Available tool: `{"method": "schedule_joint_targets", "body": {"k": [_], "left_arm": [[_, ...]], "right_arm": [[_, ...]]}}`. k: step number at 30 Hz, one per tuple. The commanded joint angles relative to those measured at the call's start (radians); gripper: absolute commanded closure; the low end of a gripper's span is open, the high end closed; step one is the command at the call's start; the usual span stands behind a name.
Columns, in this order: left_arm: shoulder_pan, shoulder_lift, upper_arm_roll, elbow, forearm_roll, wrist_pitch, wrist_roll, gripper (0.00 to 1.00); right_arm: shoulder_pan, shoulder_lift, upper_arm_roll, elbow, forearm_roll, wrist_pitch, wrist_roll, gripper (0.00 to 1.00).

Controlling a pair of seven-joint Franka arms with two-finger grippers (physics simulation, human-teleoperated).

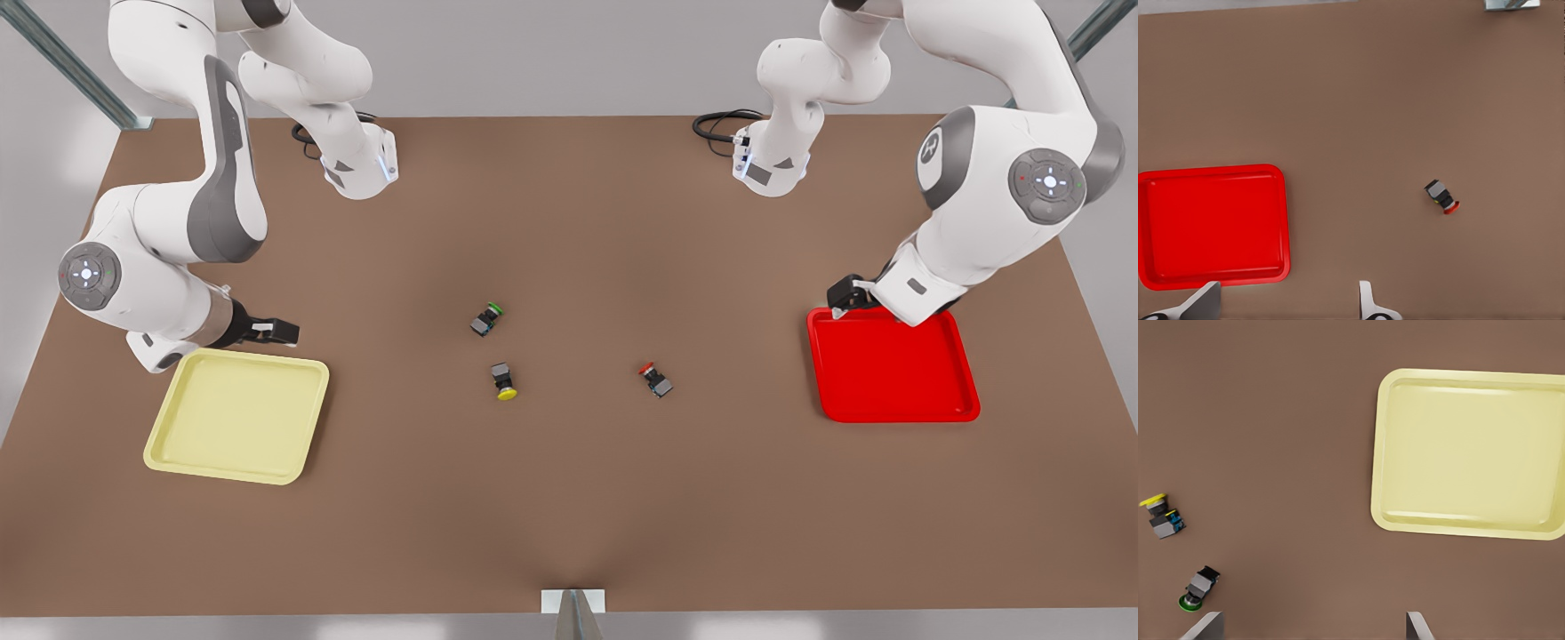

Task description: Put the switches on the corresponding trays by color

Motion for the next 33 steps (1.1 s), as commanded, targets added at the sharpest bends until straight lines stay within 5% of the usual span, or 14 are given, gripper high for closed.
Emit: {"method": "schedule_joint_targets", "body": {"k": [1,3,5,9,10,15,33], "left_arm": [[0.000,0.000,0.000,-0.001,0.000,-0.001,0.000,0.00],[-0.001,0.028,-0.009,-0.005,0.001,-0.064,0.005,0.00],[-0.190,0.233,-0.034,0.091,0.058,-0.039,-0.415,0.00],[-0.392,0.457,-0.041,0.116,0.020,0.303,-1.031,0.00],[-0.388,0.452,-0.041,0.064,-0.023,0.363,-1.029,0.00],[-0.346,0.410,-0.038,-0.258,-0.061,0.682,-1.025,0.00],[-0.320,0.500,-0.040,-0.361,-0.072,0.852,-1.011,0.00]], "right_arm": [[0.000,0.000,0.000,0.000,0.000,0.000,0.000,0.00],[0.000,0.000,0.000,0.000,0.000,0.002,0.000,0.00],[0.008,0.011,0.017,0.032,0.002,0.000,0.000,0.00],[0.012,0.008,0.239,-0.075,-0.006,0.189,0.014,0.00],[0.014,0.020,0.294,-0.100,-0.043,0.236,0.025,0.00],[0.195,0.247,0.302,-0.035,-0.120,0.385,0.228,0.00],[0.299,0.520,0.293,0.020,-0.299,0.581,0.361,0.00]]}}
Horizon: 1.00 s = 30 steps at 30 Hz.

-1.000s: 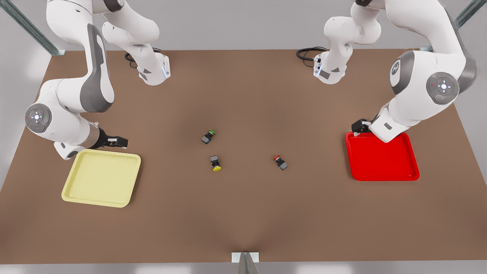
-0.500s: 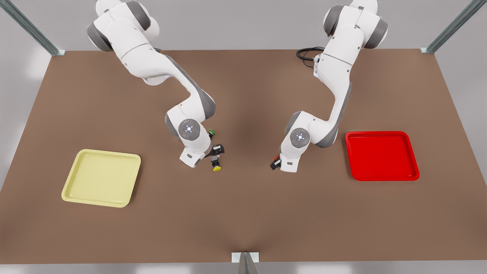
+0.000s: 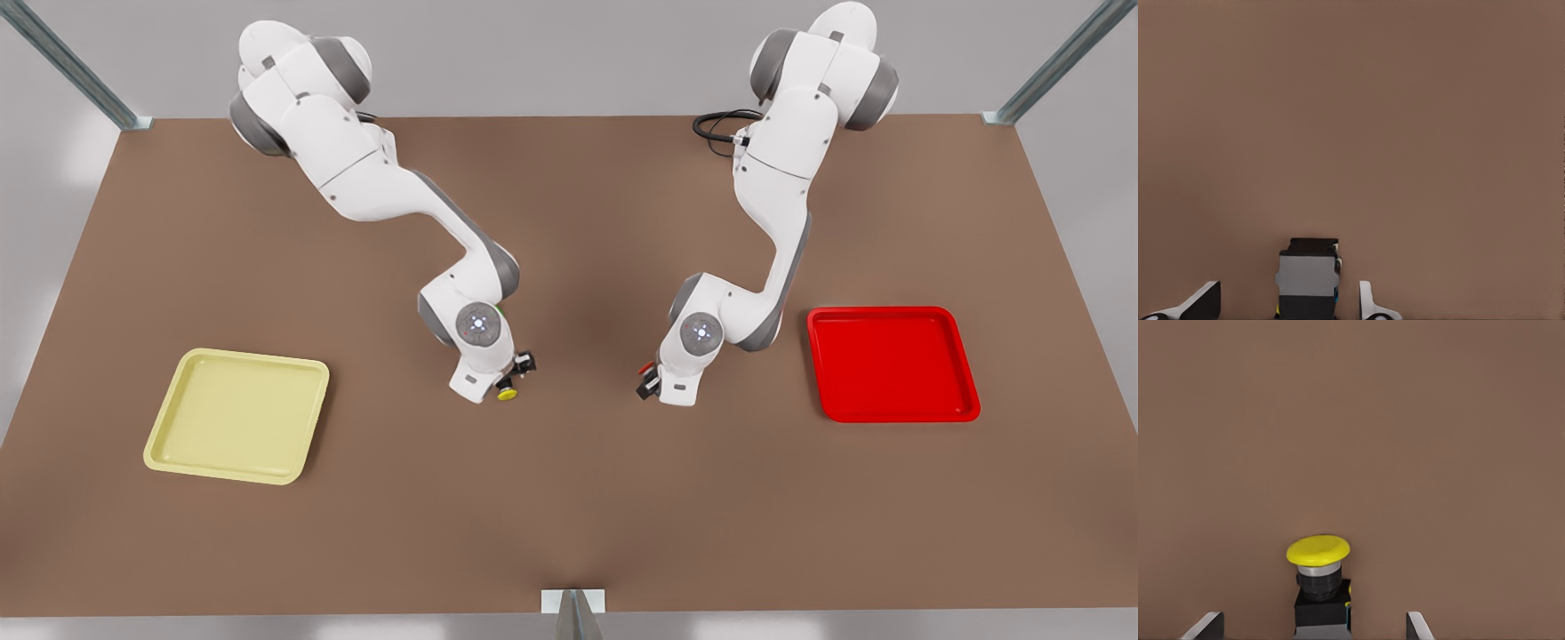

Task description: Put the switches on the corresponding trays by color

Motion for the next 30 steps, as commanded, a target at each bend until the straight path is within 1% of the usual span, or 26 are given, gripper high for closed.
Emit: {"method": "schedule_joint_targets", "body": {"k": [1,2,5,8,9,10,11,14,18,27,28,30], "left_arm": [[0.000,0.002,0.000,0.001,0.002,0.000,0.000,0.00],[0.000,0.002,0.000,0.001,0.003,0.000,0.000,0.00],[0.002,0.019,0.000,0.013,0.003,0.002,0.000,0.00],[0.005,0.024,0.000,0.016,0.003,0.008,0.000,0.00],[0.005,0.022,0.000,0.018,0.003,0.008,0.000,0.08],[0.006,0.019,0.000,0.018,0.002,0.003,-0.002,0.26],[0.006,0.017,0.000,0.018,-0.001,0.002,-0.002,0.39],[0.006,0.019,0.000,0.018,-0.003,0.006,-0.002,0.39],[0.006,0.027,0.000,0.018,-0.023,0.023,-0.002,0.39],[0.005,0.036,0.000,0.018,-0.021,0.038,0.000,0.39],[0.005,0.034,0.000,0.018,-0.021,0.038,0.000,0.46],[0.005,0.034,0.000,0.018,-0.021,0.038,-0.002,0.50]], "right_arm": [[-0.001,0.003,0.000,0.000,0.000,0.003,-0.007,0.00],[-0.001,0.009,0.000,-0.002,-0.002,0.018,-0.011,0.00],[0.001,0.021,-0.002,-0.005,-0.019,0.030,-0.019,0.13],[0.002,0.030,-0.011,-0.017,-0.026,0.053,-0.022,0.17],[0.002,0.030,-0.014,-0.019,-0.026,0.053,-0.024,0.18],[0.002,0.033,-0.014,-0.020,-0.026,0.053,-0.034,0.19],[0.004,0.039,-0.014,-0.022,-0.026,0.057,-0.034,0.19],[0.004,0.041,-0.014,-0.026,-0.026,0.063,-0.037,0.20],[0.004,0.053,-0.023,-0.028,-0.045,0.119,-0.039,0.20],[0.019,0.050,-0.021,-0.055,-0.045,0.107,-0.053,0.21],[0.019,0.050,-0.021,-0.057,-0.045,0.107,-0.050,0.21],[0.019,0.050,-0.018,-0.055,-0.045,0.087,-0.050,0.21]]}}
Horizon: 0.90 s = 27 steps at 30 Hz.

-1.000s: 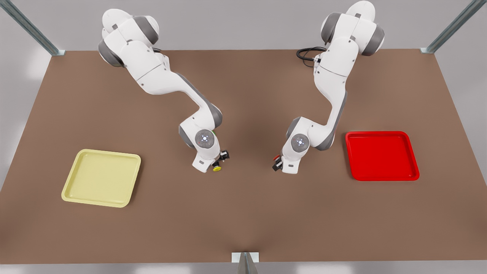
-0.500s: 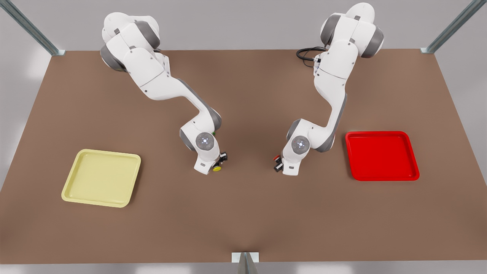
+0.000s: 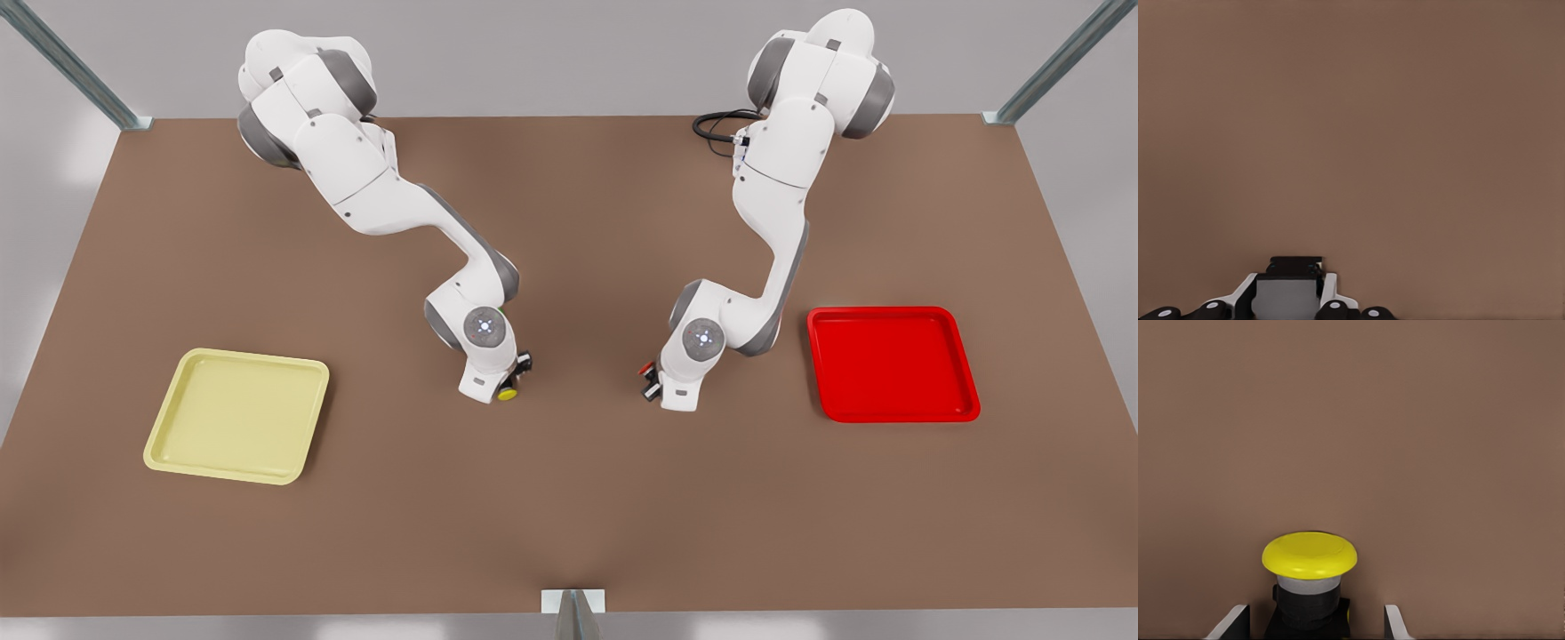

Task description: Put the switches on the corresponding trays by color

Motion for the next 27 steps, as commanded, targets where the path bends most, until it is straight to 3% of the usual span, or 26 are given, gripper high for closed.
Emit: {"method": "schedule_joint_targets", "body": {"k": [1,4,10,13,18,23,27], "left_arm": [[-0.001,0.000,0.000,0.000,-0.001,0.000,-0.001,0.50],[0.001,0.001,0.000,0.000,-0.001,0.008,-0.001,0.52],[0.001,-0.006,0.000,0.000,0.002,0.006,0.004,0.52],[0.015,-0.023,0.000,0.000,0.013,-0.006,0.028,0.52],[0.228,-0.198,0.015,-0.057,0.027,-0.322,0.352,0.52],[0.536,-0.229,0.018,-0.049,0.191,-0.357,0.646,0.52],[0.650,-0.190,0.018,-0.057,0.194,-0.377,0.832,0.51]], "right_arm": [[0.000,-0.002,0.000,0.000,0.000,0.000,0.002,0.21],[0.000,-0.002,0.003,0.003,0.002,0.001,0.003,0.23],[0.000,-0.003,0.003,0.000,0.002,0.001,-0.003,0.37],[0.000,-0.003,0.003,0.000,0.002,0.000,-0.005,0.37],[0.000,-0.006,0.003,0.002,0.002,0.000,-0.003,0.38],[0.000,-0.005,0.003,0.002,0.002,0.003,-0.003,0.39],[-0.002,-0.009,0.003,0.006,0.003,0.000,-0.003,0.39]]}}
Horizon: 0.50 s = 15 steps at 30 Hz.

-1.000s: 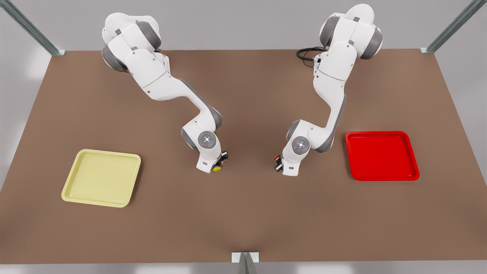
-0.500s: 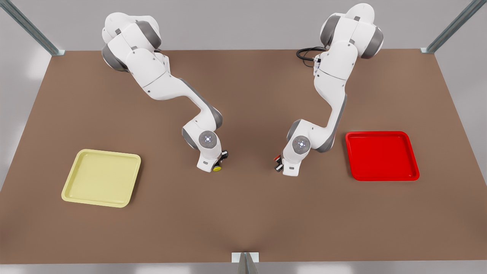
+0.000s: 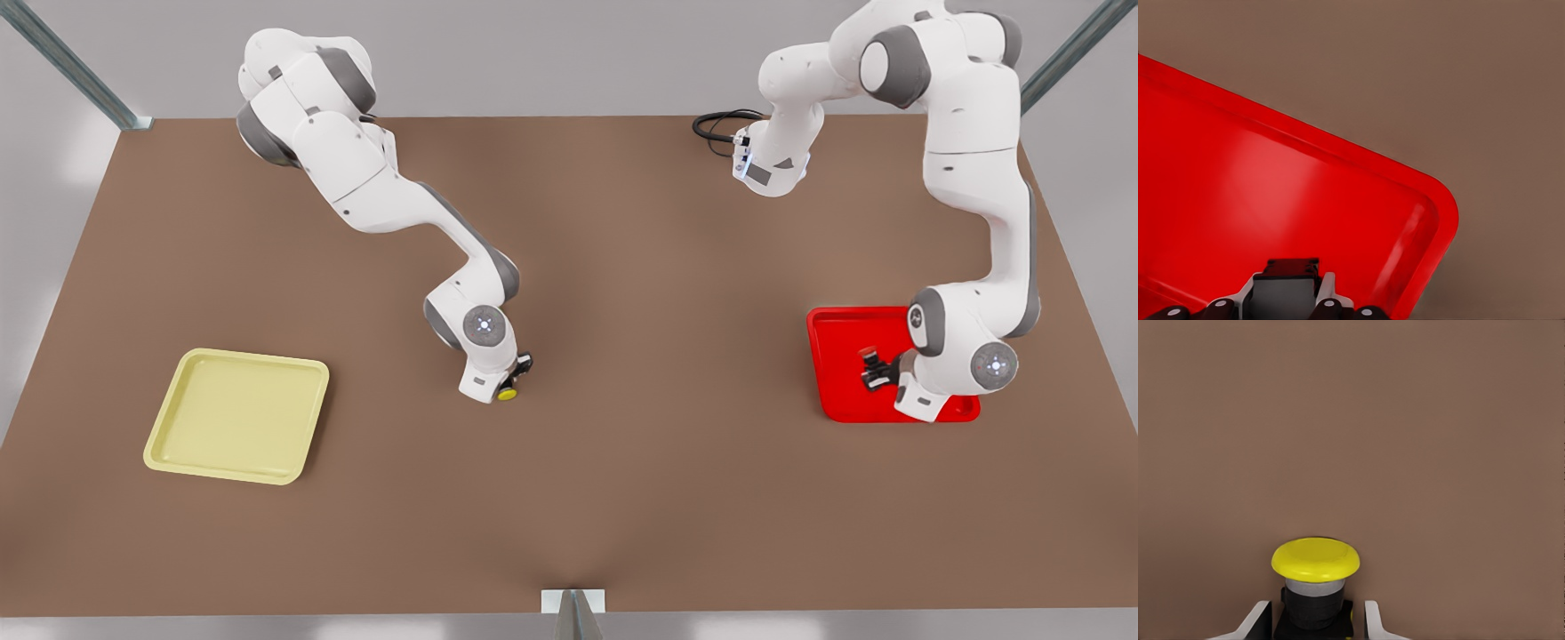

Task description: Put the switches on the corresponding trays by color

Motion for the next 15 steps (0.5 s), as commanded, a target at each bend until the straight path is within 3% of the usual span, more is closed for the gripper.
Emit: {"method": "schedule_joint_targets", "body": {"k": [1,2,3,15], "left_arm": [[0.006,0.000,0.000,0.000,0.014,-0.005,0.019,0.51],[0.034,0.006,0.000,0.000,0.028,-0.045,0.076,0.50],[0.035,0.020,0.000,0.000,0.028,-0.049,0.081,0.00],[0.029,0.000,-0.001,0.043,0.028,-0.087,0.064,0.00]], "right_arm": [[0.000,0.001,-0.001,-0.001,0.000,0.001,0.000,0.39],[0.000,0.001,-0.001,-0.003,0.000,0.001,0.001,0.39],[0.000,0.002,0.001,-0.003,0.000,0.001,0.001,0.41],[-0.002,-0.006,0.001,-0.003,0.000,-0.013,0.000,0.43]]}}
